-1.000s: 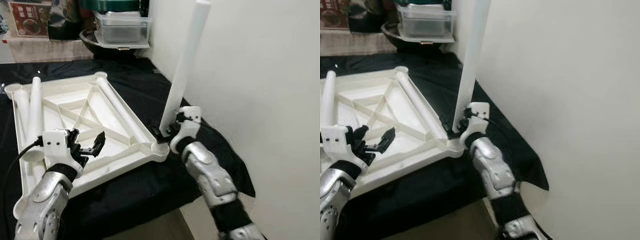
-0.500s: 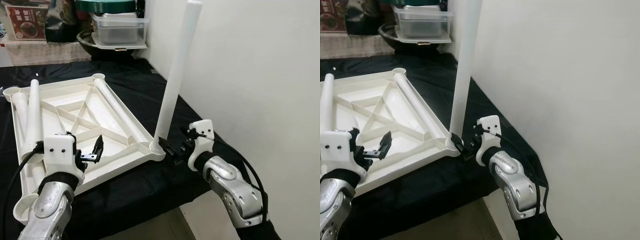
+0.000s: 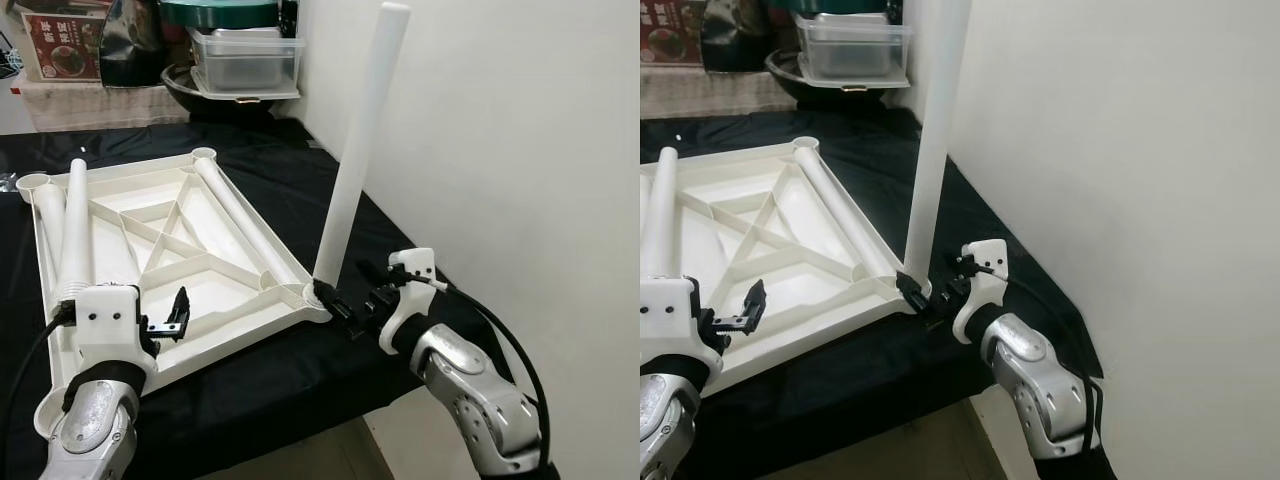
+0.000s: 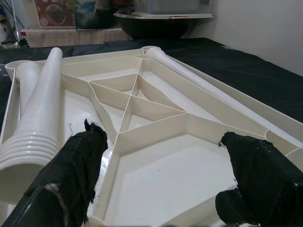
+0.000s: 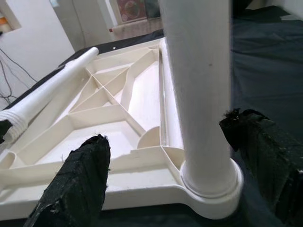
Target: Building children table
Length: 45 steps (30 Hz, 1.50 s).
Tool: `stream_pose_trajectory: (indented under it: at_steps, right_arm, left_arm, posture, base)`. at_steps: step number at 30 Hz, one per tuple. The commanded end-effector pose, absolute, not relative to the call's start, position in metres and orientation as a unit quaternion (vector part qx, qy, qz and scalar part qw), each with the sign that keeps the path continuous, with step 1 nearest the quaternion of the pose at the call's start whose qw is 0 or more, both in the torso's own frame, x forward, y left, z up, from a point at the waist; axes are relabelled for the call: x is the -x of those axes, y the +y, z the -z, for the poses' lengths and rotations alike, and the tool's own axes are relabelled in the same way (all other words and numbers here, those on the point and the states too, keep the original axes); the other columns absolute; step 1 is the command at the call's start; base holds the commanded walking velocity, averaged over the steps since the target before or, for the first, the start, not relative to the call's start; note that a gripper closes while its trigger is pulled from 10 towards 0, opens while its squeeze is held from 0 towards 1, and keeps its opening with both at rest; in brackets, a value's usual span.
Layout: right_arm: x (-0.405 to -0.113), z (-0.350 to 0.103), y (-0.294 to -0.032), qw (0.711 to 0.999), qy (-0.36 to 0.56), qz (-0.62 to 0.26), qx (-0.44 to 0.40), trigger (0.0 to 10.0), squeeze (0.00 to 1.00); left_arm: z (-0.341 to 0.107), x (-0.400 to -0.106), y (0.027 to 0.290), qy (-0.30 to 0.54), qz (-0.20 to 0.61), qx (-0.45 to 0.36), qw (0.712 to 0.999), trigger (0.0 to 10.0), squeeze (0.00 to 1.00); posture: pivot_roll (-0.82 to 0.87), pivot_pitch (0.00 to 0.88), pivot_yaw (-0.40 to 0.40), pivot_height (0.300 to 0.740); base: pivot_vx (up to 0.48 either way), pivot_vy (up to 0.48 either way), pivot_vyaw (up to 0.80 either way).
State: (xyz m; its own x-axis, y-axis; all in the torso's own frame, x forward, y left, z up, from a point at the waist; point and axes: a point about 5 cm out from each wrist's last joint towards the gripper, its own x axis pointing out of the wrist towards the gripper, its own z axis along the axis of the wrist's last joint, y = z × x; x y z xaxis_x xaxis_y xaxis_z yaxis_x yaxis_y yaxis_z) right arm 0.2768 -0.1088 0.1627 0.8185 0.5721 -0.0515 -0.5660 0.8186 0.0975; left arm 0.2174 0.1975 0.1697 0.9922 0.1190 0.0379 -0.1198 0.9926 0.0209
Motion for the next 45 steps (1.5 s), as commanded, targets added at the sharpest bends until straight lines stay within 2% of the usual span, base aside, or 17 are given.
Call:
stream_pose_trajectory:
  at_steps: [1,11,14,19,23,27,34,37,45]
  right_arm:
    - [-0.274,-0.165,-0.104,0.947,0.037,-0.315,-0.043,10.0,0.0]
    - [-0.281,-0.17,-0.095,0.946,0.019,-0.321,-0.042,10.0,0.0]
    - [-0.285,-0.173,-0.093,0.947,0.012,-0.32,-0.036,10.0,0.0]
    - [-0.292,-0.177,-0.09,0.948,0.001,-0.317,-0.025,10.0,0.0]
    - [-0.298,-0.178,-0.087,0.947,-0.011,-0.319,0.026,10.0,0.0]
    - [-0.299,-0.175,-0.085,0.948,0.004,-0.318,-0.01,10.0,0.0]
    - [-0.305,-0.168,-0.078,0.949,0.026,-0.313,0.021,10.0,0.0]
    - [-0.308,-0.167,-0.077,0.953,0.03,-0.301,-0.009,10.0,0.0]
    - [-0.323,-0.169,-0.075,0.964,0.056,-0.259,-0.035,10.0,0.0]
  left_arm:
    - [-0.168,-0.216,0.197,-0.008,-0.056,-0.014,0.998,10.0,0.0]
    - [-0.171,-0.217,0.196,-0.019,-0.062,-0.035,0.997,10.0,0.0]
    - [-0.173,-0.218,0.196,-0.027,-0.065,-0.046,0.996,10.0,0.0]
    - [-0.176,-0.218,0.194,-0.033,-0.065,-0.048,0.996,10.0,0.0]
    - [-0.176,-0.217,0.194,-0.034,-0.071,-0.054,0.995,10.0,0.0]
    - [-0.176,-0.217,0.195,-0.034,-0.078,-0.056,0.995,10.0,0.0]
    - [-0.172,-0.216,0.197,-0.03,-0.093,-0.073,0.993,10.0,0.0]
    - [-0.171,-0.216,0.197,-0.029,-0.097,-0.074,0.992,10.0,0.0]
    - [-0.169,-0.216,0.197,-0.026,-0.103,-0.079,0.991,10.0,0.0]
  posture:
    - [0.14,0.0,-0.103,0.714]
    - [0.16,0.0,-0.113,0.714]
    - [0.16,0.0,-0.114,0.714]
    - [0.16,0.0,-0.122,0.714]
    - [0.17,0.0,-0.128,0.714]
    - [0.17,0.0,-0.132,0.714]
    - [0.17,0.0,-0.129,0.714]
    - [0.17,0.0,-0.131,0.714]
    - [0.17,0.0,-0.132,0.714]
  base:
    - [0.0,0.48,0.0]
    - [0.0,0.48,0.0]
    - [0.0,0.0,0.0]
    - [0.0,0.0,0.77]
    - [0.0,0.0,0.8]
    - [0.0,0.0,0.6]
    - [0.0,0.0,0.23]
    - [0.0,0.0,0.8]
    - [0.0,0.0,0.0]
